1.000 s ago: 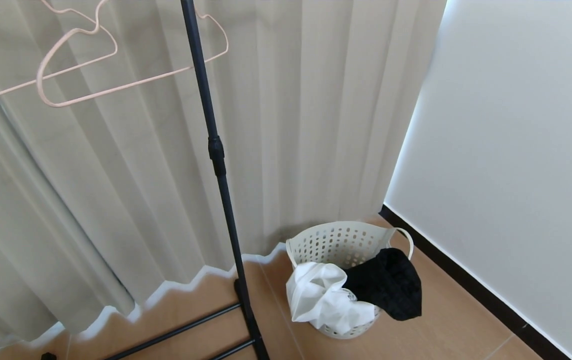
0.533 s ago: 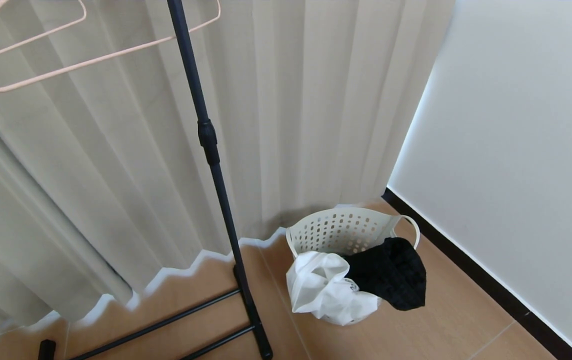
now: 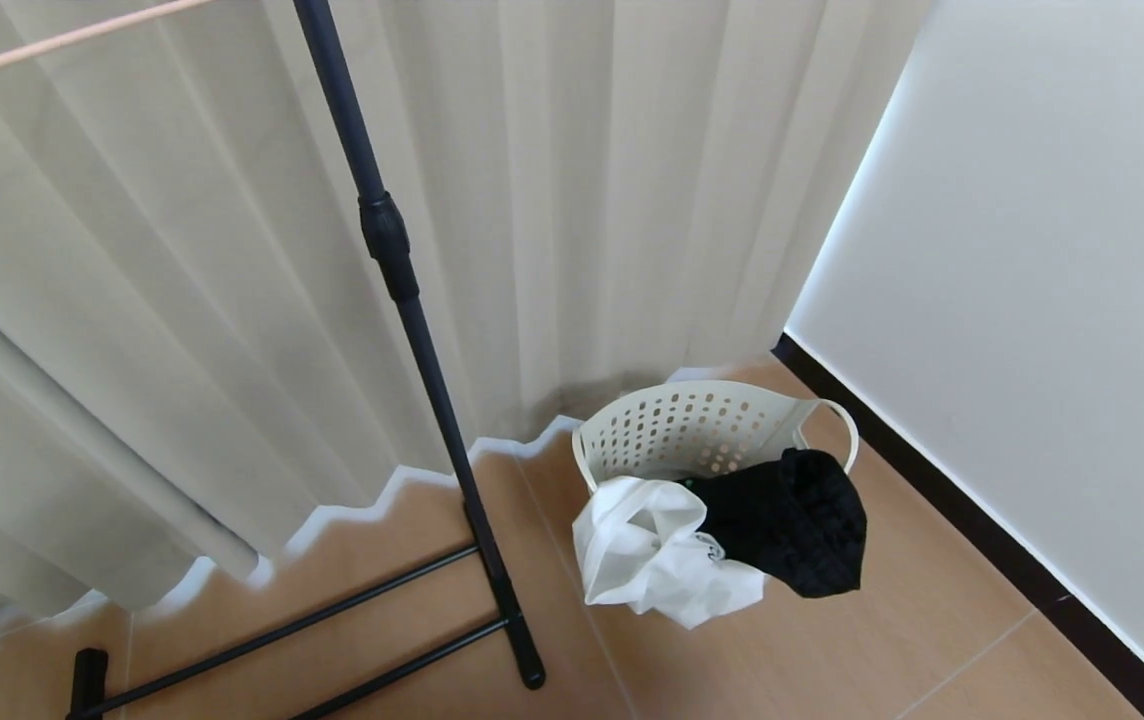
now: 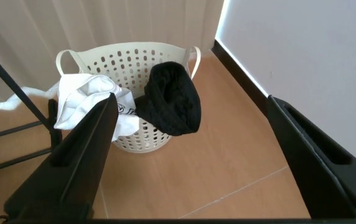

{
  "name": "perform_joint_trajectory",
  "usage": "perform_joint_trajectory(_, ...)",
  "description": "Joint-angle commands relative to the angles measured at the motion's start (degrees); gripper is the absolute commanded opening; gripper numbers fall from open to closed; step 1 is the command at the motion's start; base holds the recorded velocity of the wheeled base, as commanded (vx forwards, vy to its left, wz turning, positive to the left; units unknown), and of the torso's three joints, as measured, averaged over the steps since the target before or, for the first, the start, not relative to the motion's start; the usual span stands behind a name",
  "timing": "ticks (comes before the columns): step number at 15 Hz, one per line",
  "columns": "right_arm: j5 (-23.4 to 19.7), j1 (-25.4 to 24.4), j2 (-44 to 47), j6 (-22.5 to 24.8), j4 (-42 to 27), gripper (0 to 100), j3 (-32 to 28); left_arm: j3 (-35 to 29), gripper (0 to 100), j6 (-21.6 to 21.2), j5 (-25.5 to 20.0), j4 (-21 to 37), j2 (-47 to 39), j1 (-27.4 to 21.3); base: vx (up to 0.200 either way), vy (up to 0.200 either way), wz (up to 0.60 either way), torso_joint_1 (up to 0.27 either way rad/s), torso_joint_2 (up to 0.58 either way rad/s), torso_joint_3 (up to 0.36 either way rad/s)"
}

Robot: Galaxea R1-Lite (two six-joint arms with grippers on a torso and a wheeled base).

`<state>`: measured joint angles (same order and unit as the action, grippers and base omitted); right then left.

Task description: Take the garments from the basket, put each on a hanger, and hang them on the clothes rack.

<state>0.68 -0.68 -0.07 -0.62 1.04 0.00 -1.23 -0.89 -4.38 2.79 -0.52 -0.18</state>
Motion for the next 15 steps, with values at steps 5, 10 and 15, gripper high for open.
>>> perform_joint_trajectory(5, 0.02, -0.02, 0.07, 0.01, 0.02, 100, 0.00, 0.00, 100, 0.01, -0.02, 0.02, -0.09, 0.01, 0.000, 0.000, 0.00, 0.001, 0.01, -0.199)
perform_joint_trajectory(10, 0.02, -0.02, 0.07, 0.09, 0.02, 100, 0.00, 0.00, 100, 0.10, -0.02, 0.02, -0.09, 0.01, 0.000, 0.000, 0.00, 0.001, 0.00, -0.197)
perform_joint_trajectory(15, -2.00, -3.36, 19.58, 0.80, 1.69, 100, -1.32, 0.00, 100, 0.10, -0.02, 0.02, -0.09, 0.01, 0.000, 0.000, 0.00, 0.003, 0.01, -0.081)
